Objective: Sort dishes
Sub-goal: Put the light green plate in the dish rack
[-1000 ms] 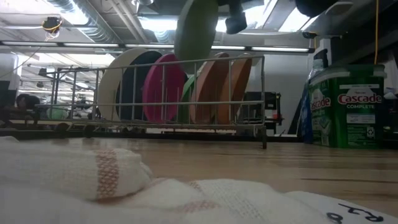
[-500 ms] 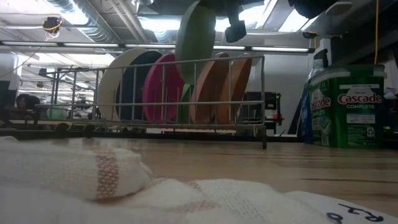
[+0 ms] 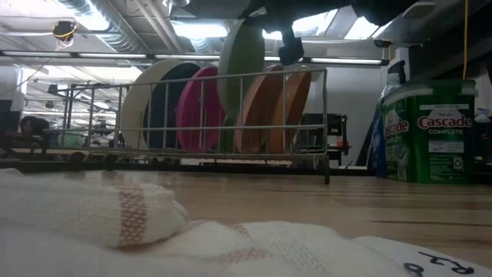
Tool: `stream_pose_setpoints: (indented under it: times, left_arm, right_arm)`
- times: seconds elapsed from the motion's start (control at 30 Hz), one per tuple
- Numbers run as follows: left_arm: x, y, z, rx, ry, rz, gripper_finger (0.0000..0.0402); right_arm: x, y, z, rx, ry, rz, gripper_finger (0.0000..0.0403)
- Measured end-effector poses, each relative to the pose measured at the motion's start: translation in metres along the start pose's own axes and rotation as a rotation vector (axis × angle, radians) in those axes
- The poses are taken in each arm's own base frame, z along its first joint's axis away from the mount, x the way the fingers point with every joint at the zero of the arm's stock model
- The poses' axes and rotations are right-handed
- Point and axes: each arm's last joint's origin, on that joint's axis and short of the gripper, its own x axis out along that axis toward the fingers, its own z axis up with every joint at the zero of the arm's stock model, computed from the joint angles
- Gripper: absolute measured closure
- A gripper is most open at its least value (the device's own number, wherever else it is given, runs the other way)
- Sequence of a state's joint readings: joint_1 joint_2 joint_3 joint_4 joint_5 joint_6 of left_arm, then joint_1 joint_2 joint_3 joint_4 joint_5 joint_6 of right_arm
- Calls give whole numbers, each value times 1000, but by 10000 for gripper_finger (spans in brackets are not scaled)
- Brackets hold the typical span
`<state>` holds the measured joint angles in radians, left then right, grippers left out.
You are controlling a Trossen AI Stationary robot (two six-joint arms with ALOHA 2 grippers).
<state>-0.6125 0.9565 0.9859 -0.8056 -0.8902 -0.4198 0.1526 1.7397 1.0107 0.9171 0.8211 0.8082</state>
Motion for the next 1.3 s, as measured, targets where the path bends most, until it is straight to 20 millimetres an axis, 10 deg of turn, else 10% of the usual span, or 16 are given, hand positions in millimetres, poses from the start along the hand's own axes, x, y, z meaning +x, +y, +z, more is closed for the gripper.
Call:
stream_pose_setpoints:
  times: [1.3]
  left_arm:
    - [0, 1, -2, 19, 14, 6, 283]
  right_arm:
    - [19, -18, 12, -56, -22, -69, 301]
